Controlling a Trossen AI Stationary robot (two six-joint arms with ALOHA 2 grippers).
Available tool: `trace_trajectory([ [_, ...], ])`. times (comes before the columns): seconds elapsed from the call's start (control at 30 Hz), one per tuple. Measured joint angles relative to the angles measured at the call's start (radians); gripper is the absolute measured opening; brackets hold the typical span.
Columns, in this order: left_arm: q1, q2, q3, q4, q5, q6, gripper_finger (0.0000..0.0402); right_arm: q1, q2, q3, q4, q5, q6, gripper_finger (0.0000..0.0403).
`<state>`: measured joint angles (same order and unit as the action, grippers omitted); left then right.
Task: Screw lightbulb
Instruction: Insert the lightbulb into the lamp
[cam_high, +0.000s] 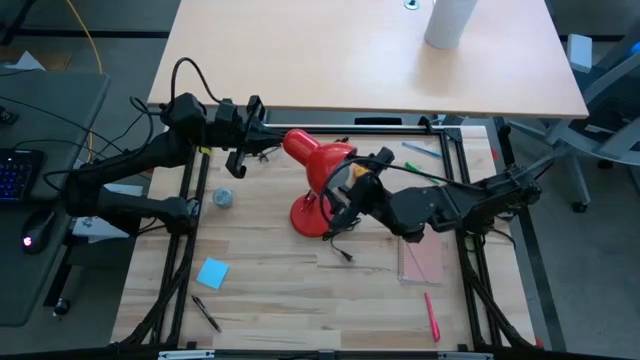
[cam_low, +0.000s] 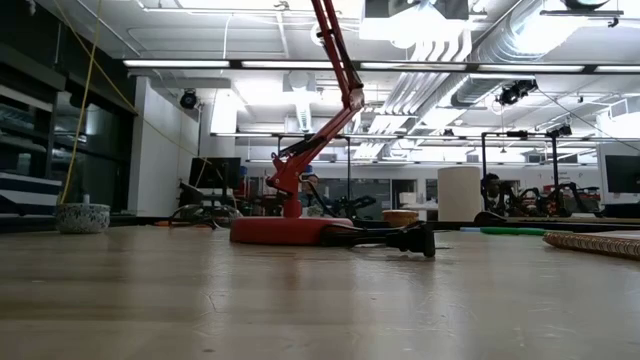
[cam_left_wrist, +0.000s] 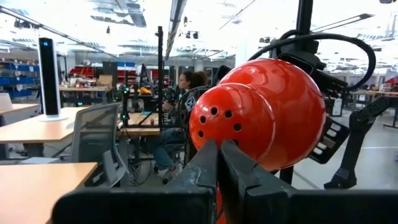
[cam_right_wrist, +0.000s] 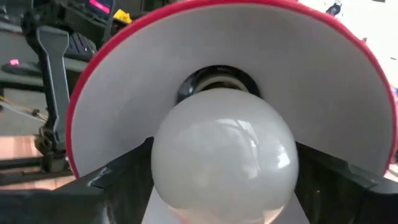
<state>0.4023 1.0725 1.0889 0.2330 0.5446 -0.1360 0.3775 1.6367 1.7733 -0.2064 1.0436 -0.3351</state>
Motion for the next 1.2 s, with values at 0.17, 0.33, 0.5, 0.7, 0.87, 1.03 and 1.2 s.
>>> trace_trajectory([
  [0.17,0.0,0.0,0.0,-0.002,0.0,0.0,0.0,0.002,0.0,0.0,0.008,0.043,0.043,0.0294],
  [0.33,0.0,0.0,0.0,-0.003,0.001,0.001,0.0,0.005,0.0,0.0,0.009,0.054,0.09,0.0268],
  [0.5,0.0,0.001,0.0,-0.003,0.0,0.0,0.0,0.005,0.001,0.0,0.027,0.053,0.222,0.0255],
  [0.7,0.0,0.001,0.0,0.004,-0.006,0.003,0.0,0.005,0.002,0.0,0.053,0.051,0.533,0.0254],
  [0.87,0.0,0.001,0.0,0.005,-0.008,0.011,0.0,0.005,0.002,0.0,0.054,0.047,0.834,0.0253],
  [1.03,0.0,0.001,0.0,0.004,-0.01,0.034,0.0,0.002,0.002,0.0,0.055,0.046,1.112,0.0252],
  [1.2,0.0,0.001,-0.001,0.005,-0.01,0.062,0.0,0.002,0.002,0.0,0.058,0.034,1.398,0.0252],
])
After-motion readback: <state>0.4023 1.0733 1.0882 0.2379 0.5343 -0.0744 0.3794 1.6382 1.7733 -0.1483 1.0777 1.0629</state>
